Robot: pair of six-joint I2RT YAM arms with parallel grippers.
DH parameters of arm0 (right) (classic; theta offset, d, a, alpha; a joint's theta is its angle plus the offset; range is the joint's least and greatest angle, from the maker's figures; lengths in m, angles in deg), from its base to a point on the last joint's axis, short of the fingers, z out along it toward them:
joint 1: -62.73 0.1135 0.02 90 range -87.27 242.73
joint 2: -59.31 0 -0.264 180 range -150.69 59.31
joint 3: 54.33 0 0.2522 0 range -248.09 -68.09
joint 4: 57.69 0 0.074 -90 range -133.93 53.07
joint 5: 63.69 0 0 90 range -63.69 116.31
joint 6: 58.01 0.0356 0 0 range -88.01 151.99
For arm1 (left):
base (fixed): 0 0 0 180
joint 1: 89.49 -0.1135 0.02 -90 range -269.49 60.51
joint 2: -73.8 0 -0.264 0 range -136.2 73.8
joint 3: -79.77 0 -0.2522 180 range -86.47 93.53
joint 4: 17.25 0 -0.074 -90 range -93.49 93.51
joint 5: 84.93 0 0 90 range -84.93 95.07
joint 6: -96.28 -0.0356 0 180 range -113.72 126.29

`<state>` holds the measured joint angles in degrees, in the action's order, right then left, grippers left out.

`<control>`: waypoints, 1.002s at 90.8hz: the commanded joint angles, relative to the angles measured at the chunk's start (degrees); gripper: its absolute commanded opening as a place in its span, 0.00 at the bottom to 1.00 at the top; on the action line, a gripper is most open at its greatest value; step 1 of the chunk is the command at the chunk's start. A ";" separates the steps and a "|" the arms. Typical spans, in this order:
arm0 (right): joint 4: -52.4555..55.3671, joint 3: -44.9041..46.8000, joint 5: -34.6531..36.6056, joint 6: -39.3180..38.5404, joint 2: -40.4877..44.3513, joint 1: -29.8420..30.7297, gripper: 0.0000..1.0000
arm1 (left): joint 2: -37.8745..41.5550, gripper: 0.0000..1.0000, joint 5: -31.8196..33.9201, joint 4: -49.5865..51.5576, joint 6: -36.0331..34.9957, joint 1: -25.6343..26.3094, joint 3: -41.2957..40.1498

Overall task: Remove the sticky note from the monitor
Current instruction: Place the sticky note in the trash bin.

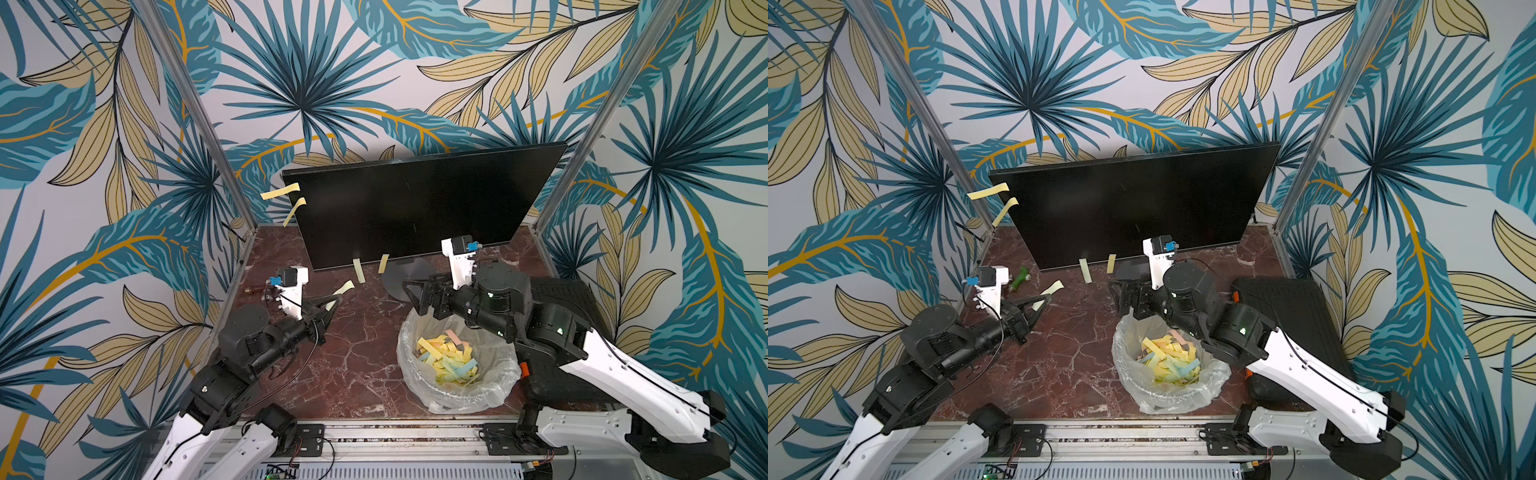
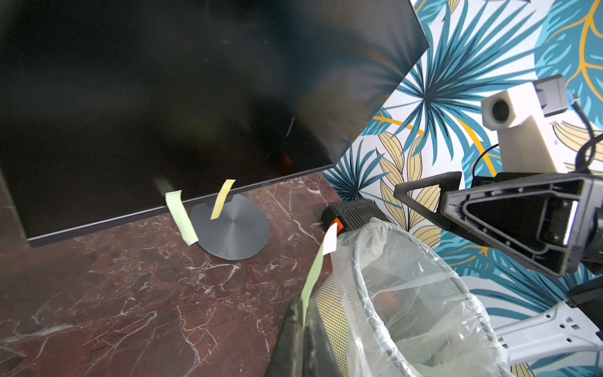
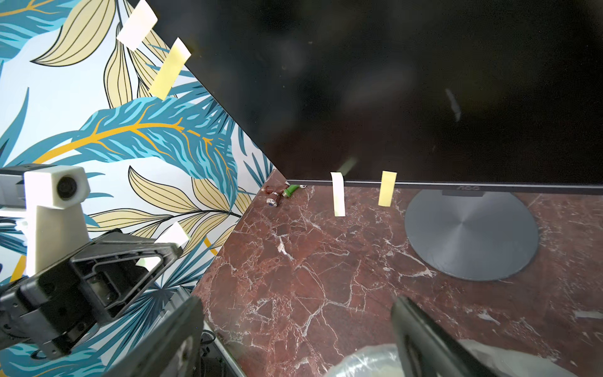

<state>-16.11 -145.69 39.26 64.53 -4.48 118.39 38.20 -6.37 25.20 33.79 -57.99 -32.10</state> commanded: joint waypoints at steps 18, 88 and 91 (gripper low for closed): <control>7.66 4.97 6.00 1.10 7.70 0.33 0.93 | -13.56 0.00 14.22 -6.71 -6.54 18.37 6.33; 15.03 9.86 12.87 5.26 20.75 0.33 0.92 | -40.37 0.11 21.69 -5.22 -15.83 35.92 21.33; 15.03 9.78 12.89 5.30 20.76 0.35 0.93 | -40.18 0.15 22.13 -5.00 -15.82 36.31 21.17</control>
<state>-2.30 -136.43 50.06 69.14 16.13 118.39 -2.87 13.65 17.83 19.48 -22.73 -12.93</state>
